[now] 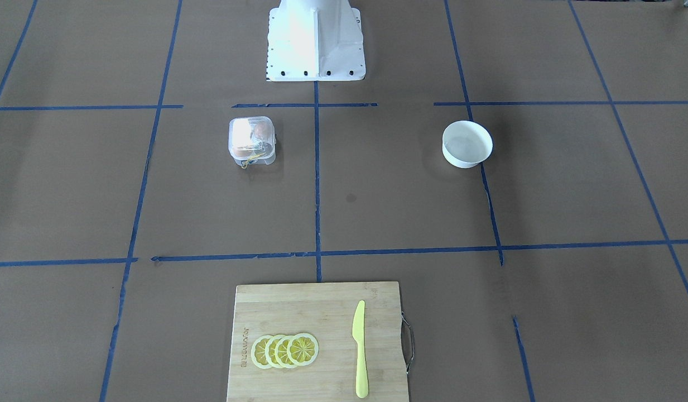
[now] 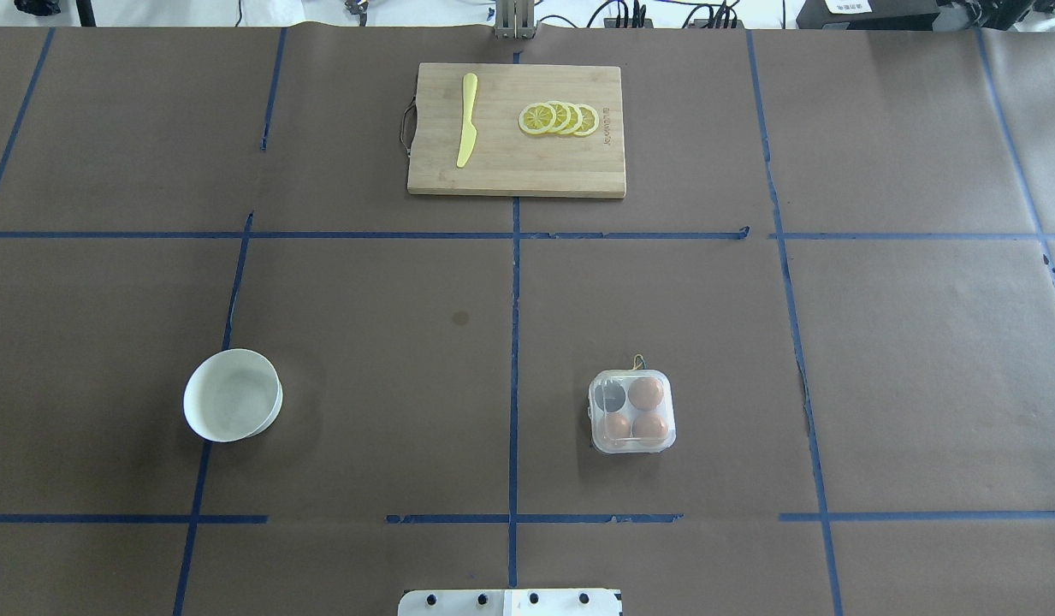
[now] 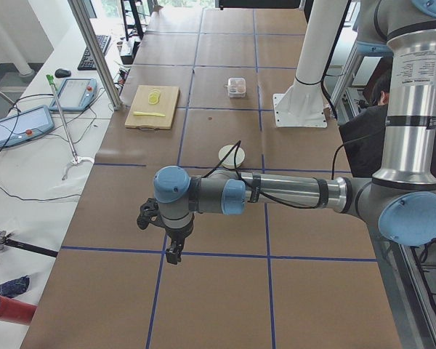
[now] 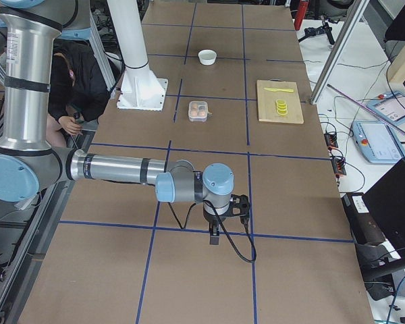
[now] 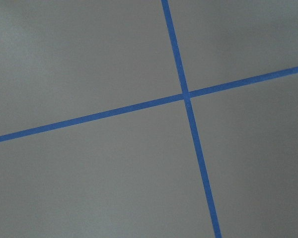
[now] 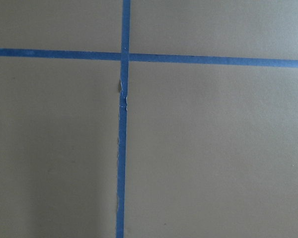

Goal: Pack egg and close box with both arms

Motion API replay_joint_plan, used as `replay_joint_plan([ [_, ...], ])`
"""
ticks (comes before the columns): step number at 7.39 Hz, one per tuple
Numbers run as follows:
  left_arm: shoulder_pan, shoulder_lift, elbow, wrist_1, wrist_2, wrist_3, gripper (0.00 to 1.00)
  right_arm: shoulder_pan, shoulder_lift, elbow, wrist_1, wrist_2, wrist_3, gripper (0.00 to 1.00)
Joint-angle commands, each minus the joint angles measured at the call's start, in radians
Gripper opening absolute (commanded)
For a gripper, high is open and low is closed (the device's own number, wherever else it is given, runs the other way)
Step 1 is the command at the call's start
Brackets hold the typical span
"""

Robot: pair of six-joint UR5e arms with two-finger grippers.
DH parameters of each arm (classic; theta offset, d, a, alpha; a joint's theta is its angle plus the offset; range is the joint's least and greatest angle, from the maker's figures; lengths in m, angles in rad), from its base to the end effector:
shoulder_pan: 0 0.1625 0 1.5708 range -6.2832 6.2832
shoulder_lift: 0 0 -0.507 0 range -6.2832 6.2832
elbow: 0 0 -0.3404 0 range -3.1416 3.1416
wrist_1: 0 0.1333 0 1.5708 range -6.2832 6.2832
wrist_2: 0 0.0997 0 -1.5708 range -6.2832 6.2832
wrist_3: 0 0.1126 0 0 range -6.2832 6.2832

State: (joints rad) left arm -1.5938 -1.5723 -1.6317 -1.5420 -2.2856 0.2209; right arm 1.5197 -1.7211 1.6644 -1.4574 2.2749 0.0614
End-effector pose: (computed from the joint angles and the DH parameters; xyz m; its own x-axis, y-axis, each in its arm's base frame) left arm -0.0697 -0.4415 0.7299 0.7422 0.2235 -0.6318 -0.1431 0.9739 0.1763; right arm 0.0415 -0.3709 0.7631 0.7610 -0.0142 0.6486 0.0043 0.9998 0.0169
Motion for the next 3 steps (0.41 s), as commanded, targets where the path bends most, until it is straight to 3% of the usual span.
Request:
replay_joint_plan([
  [1,0.0,0.0,0.0,-0.001,0.0,0.0,1.0,-0.003,0.0,0.0,0.0,-0.002,0.002,1.0],
  [3,0.0,0.0,0.001,-0.001,0.0,0.0,1.0,-0.009,0.0,-0.002,-0.001,-0.002,0.002,1.0],
])
